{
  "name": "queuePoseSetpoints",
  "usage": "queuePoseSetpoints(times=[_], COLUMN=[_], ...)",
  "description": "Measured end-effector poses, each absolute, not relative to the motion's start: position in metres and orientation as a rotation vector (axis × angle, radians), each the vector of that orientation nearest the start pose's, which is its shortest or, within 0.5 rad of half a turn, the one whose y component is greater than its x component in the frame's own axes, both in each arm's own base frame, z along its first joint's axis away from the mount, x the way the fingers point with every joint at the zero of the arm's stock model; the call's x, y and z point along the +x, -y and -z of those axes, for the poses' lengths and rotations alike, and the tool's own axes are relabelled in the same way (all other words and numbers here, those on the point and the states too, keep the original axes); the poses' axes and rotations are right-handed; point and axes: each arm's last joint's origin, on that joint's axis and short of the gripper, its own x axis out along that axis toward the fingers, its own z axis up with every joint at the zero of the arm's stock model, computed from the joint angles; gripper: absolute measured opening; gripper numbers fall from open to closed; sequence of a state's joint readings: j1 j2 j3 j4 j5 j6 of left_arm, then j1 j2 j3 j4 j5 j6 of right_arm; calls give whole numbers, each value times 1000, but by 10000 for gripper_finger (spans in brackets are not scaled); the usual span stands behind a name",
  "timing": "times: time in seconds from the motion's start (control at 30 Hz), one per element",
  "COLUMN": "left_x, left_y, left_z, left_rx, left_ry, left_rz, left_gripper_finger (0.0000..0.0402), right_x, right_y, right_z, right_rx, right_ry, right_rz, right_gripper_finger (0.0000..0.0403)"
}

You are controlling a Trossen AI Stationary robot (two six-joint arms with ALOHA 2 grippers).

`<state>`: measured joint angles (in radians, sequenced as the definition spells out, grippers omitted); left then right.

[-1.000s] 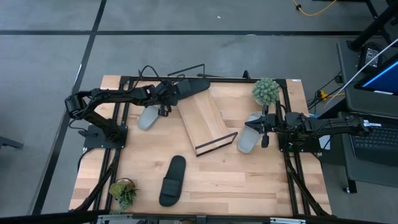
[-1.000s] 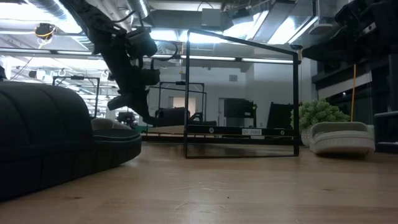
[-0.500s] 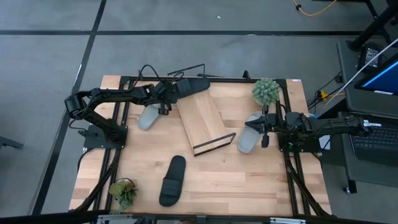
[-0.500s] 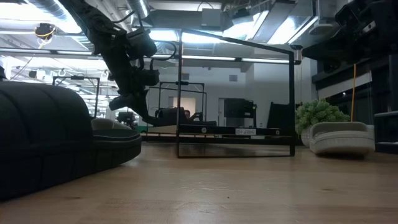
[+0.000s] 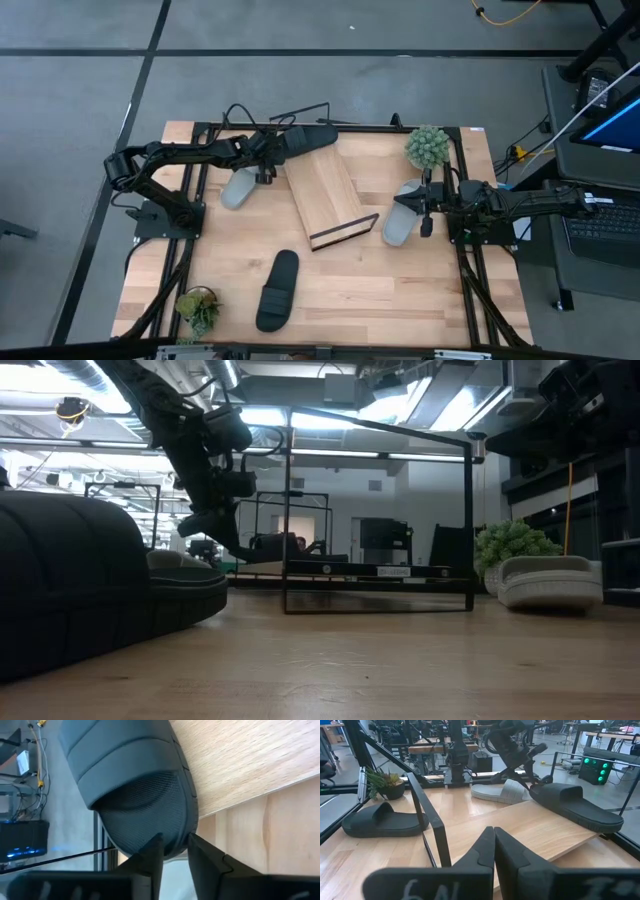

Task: Pick and place slides into the shelf
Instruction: Put the top black slide on the shelf

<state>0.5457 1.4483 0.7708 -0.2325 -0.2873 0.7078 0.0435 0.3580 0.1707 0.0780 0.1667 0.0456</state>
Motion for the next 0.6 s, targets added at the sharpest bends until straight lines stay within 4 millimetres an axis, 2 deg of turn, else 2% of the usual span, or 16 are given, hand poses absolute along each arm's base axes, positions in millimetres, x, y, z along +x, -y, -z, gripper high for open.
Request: queuePoseSetpoints(times=[0.23,0.6], left_x=[232,234], left_y=[-148,-142], left_z=[-184,-189], left_rx=[516,537], left_ry=[-1160,-1139], left_rz=[-424,-423], left_gripper_finger=[113,106], right_x=[120,120], right_y=[0,0], right_z=[-199,-199], right_rx=[36,34], right_ry=[-106,-108], right_rz=[126,125], right_gripper_finger=[7,7])
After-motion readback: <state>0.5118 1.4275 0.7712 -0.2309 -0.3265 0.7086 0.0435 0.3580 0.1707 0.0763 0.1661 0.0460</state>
